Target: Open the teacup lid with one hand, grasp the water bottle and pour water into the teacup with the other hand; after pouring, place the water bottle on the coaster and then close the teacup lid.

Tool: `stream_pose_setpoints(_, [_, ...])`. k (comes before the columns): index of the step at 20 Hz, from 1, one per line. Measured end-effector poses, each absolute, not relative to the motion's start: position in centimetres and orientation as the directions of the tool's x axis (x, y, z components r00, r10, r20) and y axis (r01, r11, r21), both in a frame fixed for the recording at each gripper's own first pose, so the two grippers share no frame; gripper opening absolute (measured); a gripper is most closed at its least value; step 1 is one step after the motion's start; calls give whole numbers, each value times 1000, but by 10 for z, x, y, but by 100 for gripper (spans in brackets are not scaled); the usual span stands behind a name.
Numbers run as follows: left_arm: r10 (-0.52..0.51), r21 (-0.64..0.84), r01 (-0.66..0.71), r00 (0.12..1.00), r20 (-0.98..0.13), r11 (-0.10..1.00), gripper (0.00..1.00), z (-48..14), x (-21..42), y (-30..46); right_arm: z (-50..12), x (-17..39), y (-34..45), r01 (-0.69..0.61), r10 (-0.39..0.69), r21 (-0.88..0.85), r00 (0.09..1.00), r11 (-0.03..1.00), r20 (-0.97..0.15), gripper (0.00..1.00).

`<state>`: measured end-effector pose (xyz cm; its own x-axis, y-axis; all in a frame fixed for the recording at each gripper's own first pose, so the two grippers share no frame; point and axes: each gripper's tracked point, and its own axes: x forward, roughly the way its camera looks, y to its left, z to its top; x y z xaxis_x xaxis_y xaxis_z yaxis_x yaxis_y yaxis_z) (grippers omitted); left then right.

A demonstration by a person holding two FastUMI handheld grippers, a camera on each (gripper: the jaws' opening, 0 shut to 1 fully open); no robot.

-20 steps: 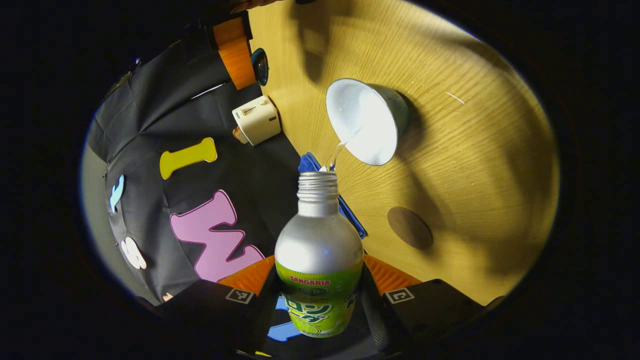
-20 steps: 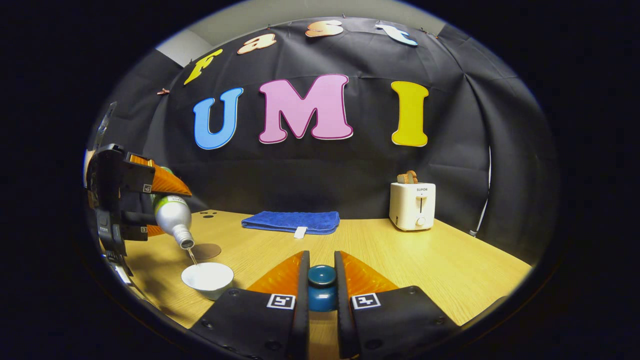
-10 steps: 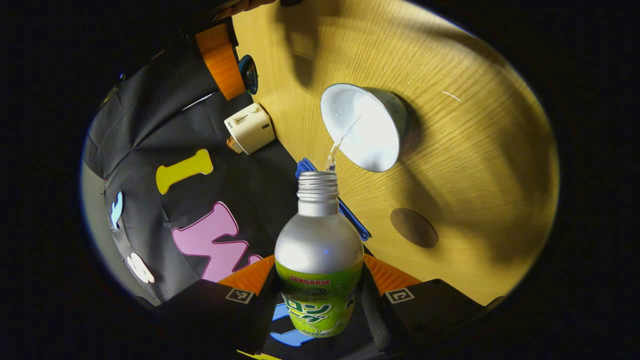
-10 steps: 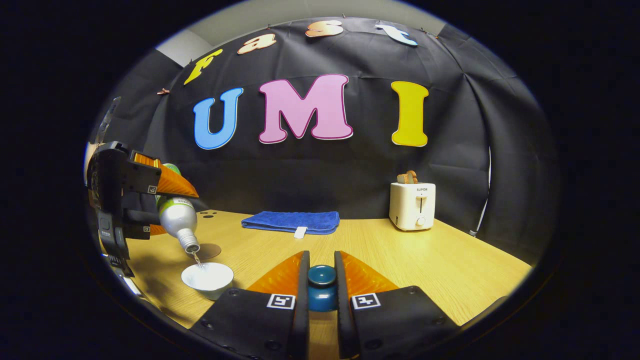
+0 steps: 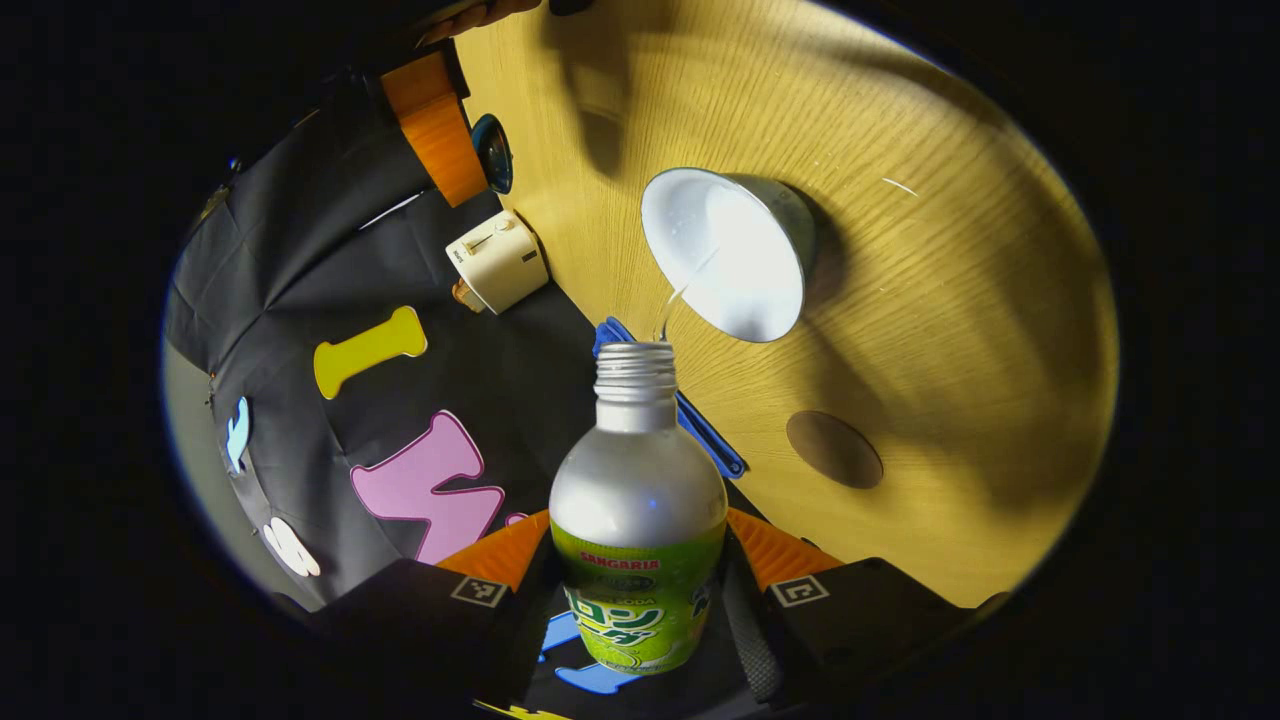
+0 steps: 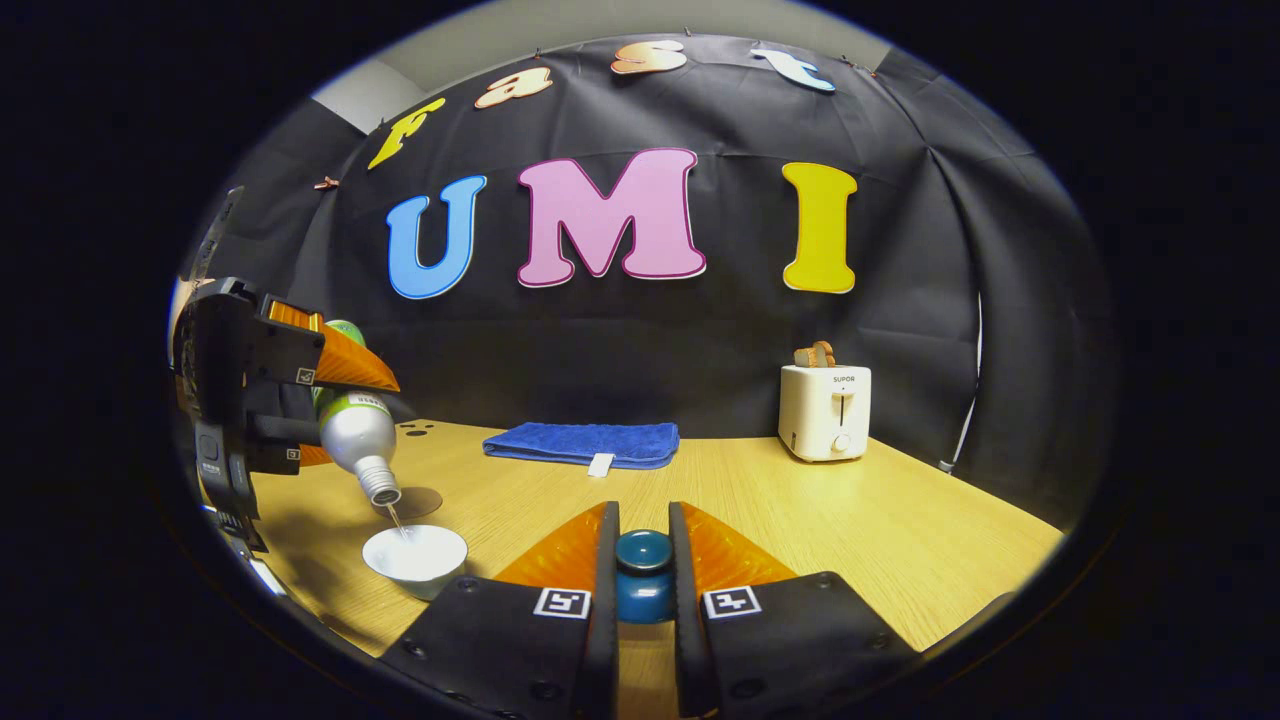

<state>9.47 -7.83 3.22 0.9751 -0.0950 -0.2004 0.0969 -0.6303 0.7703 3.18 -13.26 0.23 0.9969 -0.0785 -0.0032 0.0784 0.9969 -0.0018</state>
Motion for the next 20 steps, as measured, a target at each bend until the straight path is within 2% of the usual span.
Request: stream_pose_setpoints(20, [-141, 793, 62, 973, -184, -606, 80, 31, 93, -83, 2, 32, -133, 79, -79, -2, 997, 997, -3, 26])
